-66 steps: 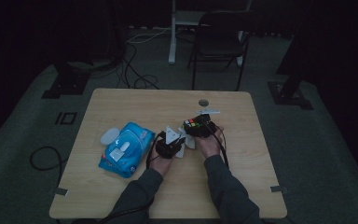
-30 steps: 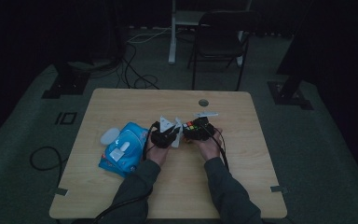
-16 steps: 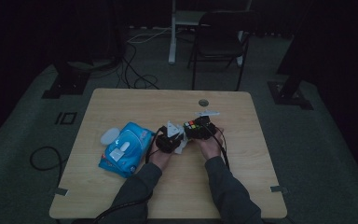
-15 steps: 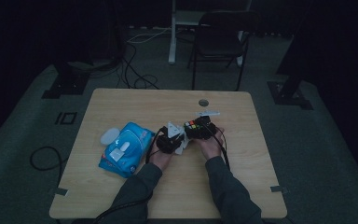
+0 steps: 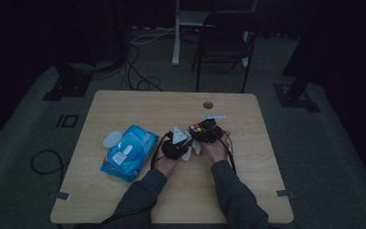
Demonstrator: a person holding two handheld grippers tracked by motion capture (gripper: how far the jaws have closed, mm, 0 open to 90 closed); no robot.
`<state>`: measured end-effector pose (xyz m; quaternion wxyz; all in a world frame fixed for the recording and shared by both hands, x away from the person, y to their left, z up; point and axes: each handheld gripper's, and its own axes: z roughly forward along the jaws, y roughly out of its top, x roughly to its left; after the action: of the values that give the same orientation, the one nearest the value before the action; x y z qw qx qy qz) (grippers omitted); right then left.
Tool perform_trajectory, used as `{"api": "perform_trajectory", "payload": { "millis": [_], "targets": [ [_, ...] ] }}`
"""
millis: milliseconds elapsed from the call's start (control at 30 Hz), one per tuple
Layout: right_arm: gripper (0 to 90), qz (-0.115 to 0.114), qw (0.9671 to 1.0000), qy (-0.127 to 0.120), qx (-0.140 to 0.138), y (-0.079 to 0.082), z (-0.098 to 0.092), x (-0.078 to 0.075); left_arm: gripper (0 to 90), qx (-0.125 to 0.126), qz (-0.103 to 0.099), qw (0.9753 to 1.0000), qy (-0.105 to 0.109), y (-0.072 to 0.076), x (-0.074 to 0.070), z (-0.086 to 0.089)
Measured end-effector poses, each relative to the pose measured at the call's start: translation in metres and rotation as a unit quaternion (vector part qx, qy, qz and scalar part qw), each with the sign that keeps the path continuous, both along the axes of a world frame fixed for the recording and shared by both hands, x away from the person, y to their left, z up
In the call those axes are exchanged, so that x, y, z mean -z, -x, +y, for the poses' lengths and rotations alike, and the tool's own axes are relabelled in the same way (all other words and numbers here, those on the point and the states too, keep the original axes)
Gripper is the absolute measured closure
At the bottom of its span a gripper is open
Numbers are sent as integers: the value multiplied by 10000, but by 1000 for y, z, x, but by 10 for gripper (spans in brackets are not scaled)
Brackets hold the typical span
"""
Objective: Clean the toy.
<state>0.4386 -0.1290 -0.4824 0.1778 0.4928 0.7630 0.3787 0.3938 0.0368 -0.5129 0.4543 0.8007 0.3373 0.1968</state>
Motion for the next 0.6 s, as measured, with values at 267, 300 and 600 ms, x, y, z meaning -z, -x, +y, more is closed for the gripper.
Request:
{"api": "perform_trajectory", "payload": {
  "millis": [267, 300, 600],
  "targets": [
    [342, -42, 9999, 33, -122, 3, 3, -1, 847, -204, 147, 9997, 1, -11, 4, 12],
    [342, -48, 9998, 47, -161, 4, 3, -1, 848, -220, 170, 9996, 14, -12, 5, 14],
    [342, -89, 9991, 137, -381, 9, 3, -1, 848, -334, 188, 9991, 154, -19, -4, 26]
  ]
}}
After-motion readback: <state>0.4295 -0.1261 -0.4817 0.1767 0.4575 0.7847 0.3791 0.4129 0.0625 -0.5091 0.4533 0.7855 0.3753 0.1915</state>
